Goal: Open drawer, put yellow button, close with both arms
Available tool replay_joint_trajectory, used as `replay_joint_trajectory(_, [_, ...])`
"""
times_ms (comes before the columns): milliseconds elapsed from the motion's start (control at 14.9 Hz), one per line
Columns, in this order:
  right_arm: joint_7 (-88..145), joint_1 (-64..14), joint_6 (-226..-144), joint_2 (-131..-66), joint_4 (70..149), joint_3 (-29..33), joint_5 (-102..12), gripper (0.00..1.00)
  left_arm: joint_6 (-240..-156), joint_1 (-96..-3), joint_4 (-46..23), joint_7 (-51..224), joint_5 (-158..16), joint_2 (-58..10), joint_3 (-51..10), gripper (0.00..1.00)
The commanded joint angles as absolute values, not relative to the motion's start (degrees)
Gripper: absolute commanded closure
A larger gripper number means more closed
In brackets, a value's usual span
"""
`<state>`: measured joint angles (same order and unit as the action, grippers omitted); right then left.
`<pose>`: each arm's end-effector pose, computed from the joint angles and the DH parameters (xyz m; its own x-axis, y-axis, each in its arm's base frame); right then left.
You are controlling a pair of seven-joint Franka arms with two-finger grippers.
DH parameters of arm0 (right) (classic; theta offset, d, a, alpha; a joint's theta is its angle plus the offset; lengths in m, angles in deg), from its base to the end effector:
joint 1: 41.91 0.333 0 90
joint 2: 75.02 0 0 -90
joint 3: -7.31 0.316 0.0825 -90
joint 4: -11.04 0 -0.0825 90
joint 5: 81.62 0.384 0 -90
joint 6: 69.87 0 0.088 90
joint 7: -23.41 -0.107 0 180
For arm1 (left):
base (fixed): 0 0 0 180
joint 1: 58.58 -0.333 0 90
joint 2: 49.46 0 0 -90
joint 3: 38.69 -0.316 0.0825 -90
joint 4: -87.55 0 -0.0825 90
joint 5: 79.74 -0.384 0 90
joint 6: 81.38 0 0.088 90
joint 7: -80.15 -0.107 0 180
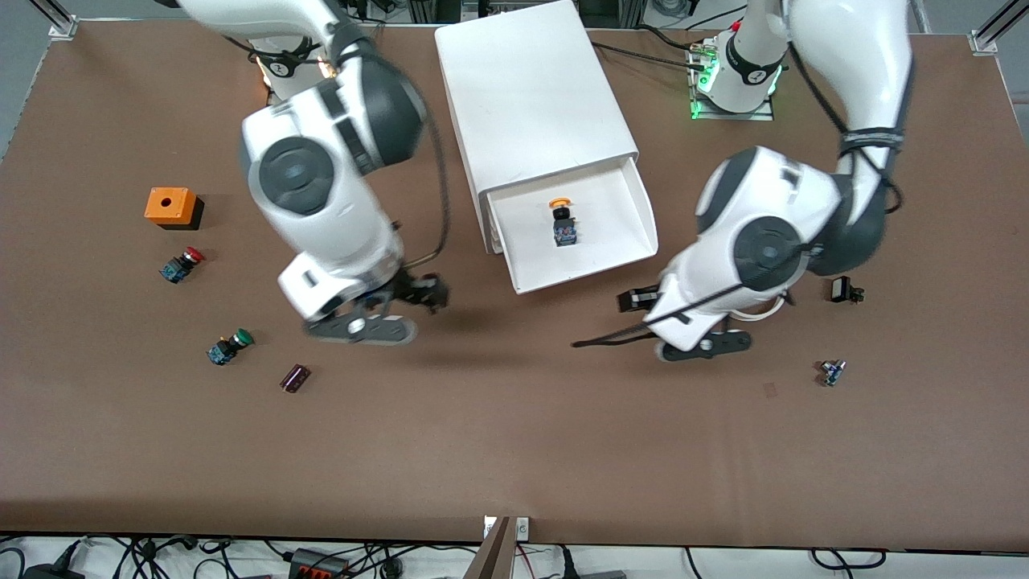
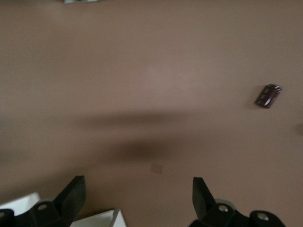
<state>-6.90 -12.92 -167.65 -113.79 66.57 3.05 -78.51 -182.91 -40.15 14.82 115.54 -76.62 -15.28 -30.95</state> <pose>0.6667 0.3337 0.4805 0.9950 -0.0860 0.0498 -0.0842 -0.9957 -0.0379 0.6486 -0.2997 0.4038 0.9712 0.1868 -0.1475 0.1962 -0.9792 0.0516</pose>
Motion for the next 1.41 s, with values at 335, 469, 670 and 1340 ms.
replay_joint_trajectory(335, [10.31,-25.63,-160.41,-109.92,67.37,4.14,-79.24,0.00,-193.71,-35.11,6.17,122.60,-76.40,-16.07,-31.30,0.00])
replay_joint_trajectory(469, [11.45,-28.18,-157.86,-108.43,67.46,4.14,-79.24,0.00,-193.53,-34.94,4.33,122.69,-76.40,-17.20,-31.30,0.00])
replay_joint_trajectory(670, [13.65,-30.82,-157.14,-106.93,67.46,4.14,-79.33,0.00,-193.36,-34.15,0.47,123.04,-75.96,-19.40,-29.91,0.00])
replay_joint_trajectory(1340, [23.76,-42.25,-155.47,-96.39,76.33,5.02,-78.89,0.00,-192.92,-34.94,-8.33,127.52,-74.99,-24.58,-22.96,0.00])
